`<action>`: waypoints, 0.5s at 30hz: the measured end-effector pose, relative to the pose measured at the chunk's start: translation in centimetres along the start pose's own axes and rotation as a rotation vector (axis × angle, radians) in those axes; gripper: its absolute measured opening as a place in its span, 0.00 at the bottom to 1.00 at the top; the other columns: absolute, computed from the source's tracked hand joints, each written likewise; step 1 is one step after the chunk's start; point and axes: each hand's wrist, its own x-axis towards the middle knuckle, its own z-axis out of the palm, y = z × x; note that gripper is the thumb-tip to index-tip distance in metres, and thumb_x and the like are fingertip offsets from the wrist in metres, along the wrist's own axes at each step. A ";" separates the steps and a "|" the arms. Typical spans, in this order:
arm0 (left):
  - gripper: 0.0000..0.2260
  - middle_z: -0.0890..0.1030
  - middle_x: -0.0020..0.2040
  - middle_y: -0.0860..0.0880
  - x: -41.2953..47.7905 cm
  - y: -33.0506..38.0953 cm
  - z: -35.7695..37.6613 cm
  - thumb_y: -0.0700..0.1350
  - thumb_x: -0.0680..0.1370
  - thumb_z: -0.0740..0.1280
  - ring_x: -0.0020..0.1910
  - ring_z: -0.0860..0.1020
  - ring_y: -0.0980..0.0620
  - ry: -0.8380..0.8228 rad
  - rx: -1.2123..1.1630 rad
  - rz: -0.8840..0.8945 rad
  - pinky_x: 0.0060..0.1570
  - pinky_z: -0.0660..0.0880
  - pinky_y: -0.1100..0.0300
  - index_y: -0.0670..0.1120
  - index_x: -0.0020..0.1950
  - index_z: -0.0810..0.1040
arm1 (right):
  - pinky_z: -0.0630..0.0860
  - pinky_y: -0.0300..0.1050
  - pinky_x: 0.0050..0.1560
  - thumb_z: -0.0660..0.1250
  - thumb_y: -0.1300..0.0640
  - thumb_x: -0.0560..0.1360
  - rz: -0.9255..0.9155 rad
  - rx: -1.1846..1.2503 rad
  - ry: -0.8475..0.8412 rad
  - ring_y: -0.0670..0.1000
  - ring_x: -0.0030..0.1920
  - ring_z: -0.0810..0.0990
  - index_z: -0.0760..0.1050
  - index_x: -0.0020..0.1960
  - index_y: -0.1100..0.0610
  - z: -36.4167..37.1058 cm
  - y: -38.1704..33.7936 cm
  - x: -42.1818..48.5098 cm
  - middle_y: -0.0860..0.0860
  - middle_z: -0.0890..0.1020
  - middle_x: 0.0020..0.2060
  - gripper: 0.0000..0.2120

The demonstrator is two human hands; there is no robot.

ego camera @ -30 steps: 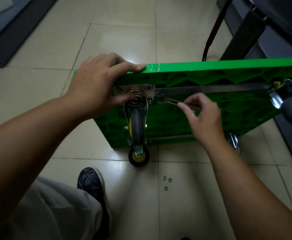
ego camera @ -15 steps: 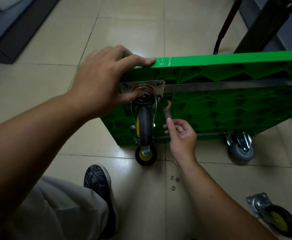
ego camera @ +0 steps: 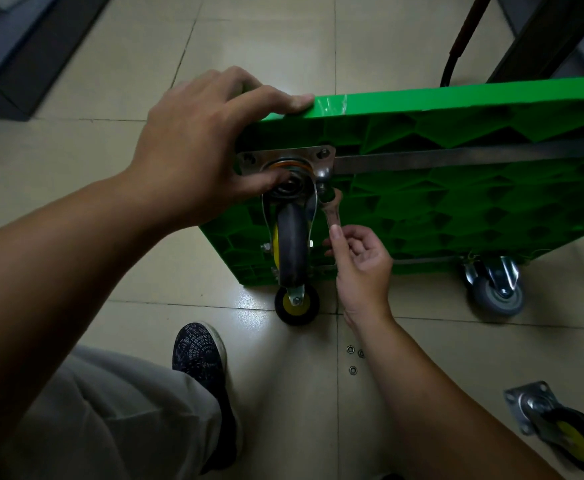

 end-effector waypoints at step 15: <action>0.31 0.76 0.63 0.45 0.2 0.1 0.0 0.60 0.73 0.68 0.59 0.73 0.43 0.004 -0.006 -0.018 0.51 0.63 0.53 0.59 0.75 0.69 | 0.78 0.36 0.43 0.70 0.63 0.78 -0.053 -0.134 0.040 0.45 0.41 0.83 0.77 0.49 0.62 1.1 -0.3 1.0 0.56 0.83 0.41 0.03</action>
